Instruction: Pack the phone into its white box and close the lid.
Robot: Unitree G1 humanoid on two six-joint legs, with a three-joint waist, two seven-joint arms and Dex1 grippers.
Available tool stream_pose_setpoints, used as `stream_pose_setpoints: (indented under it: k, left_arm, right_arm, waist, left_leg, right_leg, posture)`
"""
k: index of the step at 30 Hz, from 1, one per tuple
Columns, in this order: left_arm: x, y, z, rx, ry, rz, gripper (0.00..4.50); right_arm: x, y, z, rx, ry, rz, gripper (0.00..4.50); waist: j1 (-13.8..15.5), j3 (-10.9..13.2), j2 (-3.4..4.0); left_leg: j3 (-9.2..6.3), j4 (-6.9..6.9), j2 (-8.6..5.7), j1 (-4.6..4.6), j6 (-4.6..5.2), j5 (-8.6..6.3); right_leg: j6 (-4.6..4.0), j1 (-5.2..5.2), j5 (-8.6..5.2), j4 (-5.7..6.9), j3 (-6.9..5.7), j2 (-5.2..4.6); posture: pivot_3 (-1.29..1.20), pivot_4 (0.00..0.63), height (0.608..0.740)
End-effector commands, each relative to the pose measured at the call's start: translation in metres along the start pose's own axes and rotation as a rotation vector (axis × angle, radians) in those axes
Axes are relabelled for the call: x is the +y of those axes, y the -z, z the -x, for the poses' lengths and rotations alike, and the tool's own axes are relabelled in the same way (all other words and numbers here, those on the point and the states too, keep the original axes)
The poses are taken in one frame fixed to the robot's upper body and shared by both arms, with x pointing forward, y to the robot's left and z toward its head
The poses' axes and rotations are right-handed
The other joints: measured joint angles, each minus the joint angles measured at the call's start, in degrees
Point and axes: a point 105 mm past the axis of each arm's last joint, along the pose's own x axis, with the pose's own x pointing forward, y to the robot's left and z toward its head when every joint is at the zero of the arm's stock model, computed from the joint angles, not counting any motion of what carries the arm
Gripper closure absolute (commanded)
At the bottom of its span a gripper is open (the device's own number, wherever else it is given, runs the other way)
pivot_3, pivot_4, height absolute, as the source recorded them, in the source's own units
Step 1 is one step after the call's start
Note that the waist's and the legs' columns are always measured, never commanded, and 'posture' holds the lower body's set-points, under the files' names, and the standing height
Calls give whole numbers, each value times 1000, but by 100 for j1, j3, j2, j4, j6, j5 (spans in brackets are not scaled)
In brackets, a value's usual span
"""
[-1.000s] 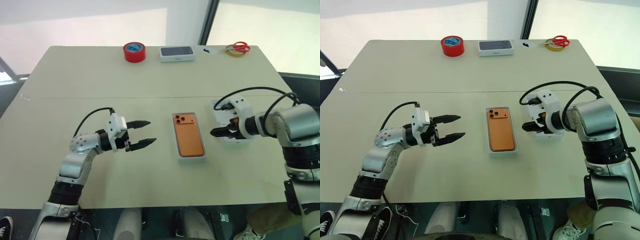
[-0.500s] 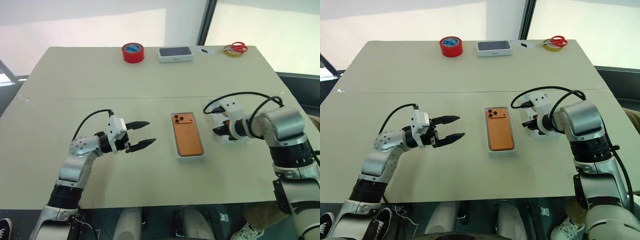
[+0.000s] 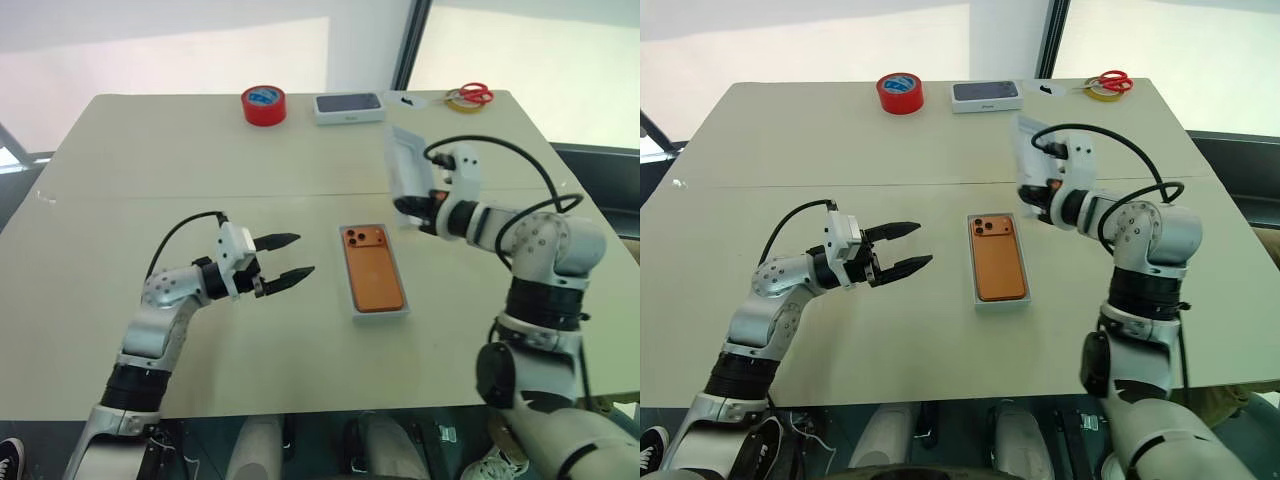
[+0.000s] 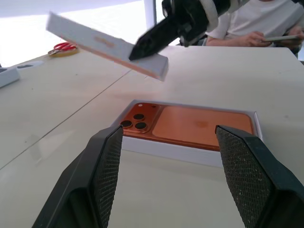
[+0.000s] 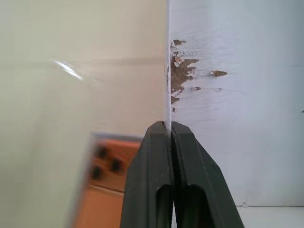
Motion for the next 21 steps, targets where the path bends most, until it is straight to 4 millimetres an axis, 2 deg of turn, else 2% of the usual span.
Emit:
stream_pose_setpoints:
  k: [1, 3, 5, 6, 9, 14, 16, 18, 21]
  left_arm:
    - [5, -5, -1, -10, -22, 3, 2065]
    - [6, -5, -2, -7, -31, 0, 3033]
    - [8, -7, -3, -14, -41, -1, 4091]
    - [9, -8, -3, -16, -48, -4, 4442]
    - [14, -10, -1, -23, -74, -6, 4442]
    - [16, -16, 8, -47, -86, 6, 4442]
    - [12, -18, 10, -53, -74, 1, 4442]
    - [9, -18, 10, -50, -62, 0, 4442]
    - [3, -16, 7, -41, -40, -2, 4442]
  right_arm:
    - [47, -22, 14, -174, -295, -101, 4500]
    - [63, -11, 16, -159, -411, -214, 4500]
    - [77, 14, 19, -79, -520, -283, 4500]
    - [85, 24, 22, -62, -585, -323, 4500]
    - [97, 41, 33, -28, -681, -365, 4500]
    - [97, 77, 50, 132, -716, -427, 4500]
    - [101, 83, 58, 189, -732, -470, 4500]
    - [101, 88, 57, 220, -731, -526, 4500]
    - [100, 92, 55, 252, -692, -512, 4500]
  waist:
    - [1, 0, 0]
    - [16, 0, 0]
    - [17, -1, 0]
    - [24, -3, -3]
    - [15, -2, -2]
    - [-14, -3, -2]
    - [-20, -1, 0]
    - [-30, -1, 1]
    - [-11, -1, -1]
  left_leg:
    - [0, 0, 0, 0, 0, 0]
    - [-2, 2, 0, 1, 0, 0]
    - [-2, 4, 0, 2, 0, 1]
    - [-2, 4, 0, 2, 0, 1]
    - [-1, 1, -1, 0, 0, 0]
    - [2, -2, -2, -1, 0, 0]
    - [3, -5, 0, -2, 1, 0]
    - [8, -4, 0, -4, 2, 0]
    - [9, -1, 4, -2, 3, 1]
  right_leg:
    - [0, 0, 0, 1, 0, 0]
    - [0, 2, 0, 2, 0, 0]
    - [0, 4, 1, 2, 0, -1]
    - [-1, 5, 1, 1, 1, -2]
    - [-1, 2, 1, -2, 2, -5]
    - [-2, -3, 1, -2, 8, -6]
    - [-3, -7, 0, -3, 9, -6]
    - [-2, -9, 0, -3, 13, -6]
    - [-1, -9, 1, 0, 15, 0]
  posture:
    - [0, 150, 740]
    - [0, 150, 740]
    - [0, 150, 740]
    - [0, 150, 740]
    - [0, 150, 740]
    - [0, 150, 740]
    - [0, 150, 740]
    - [0, 150, 740]
    - [0, 150, 740]
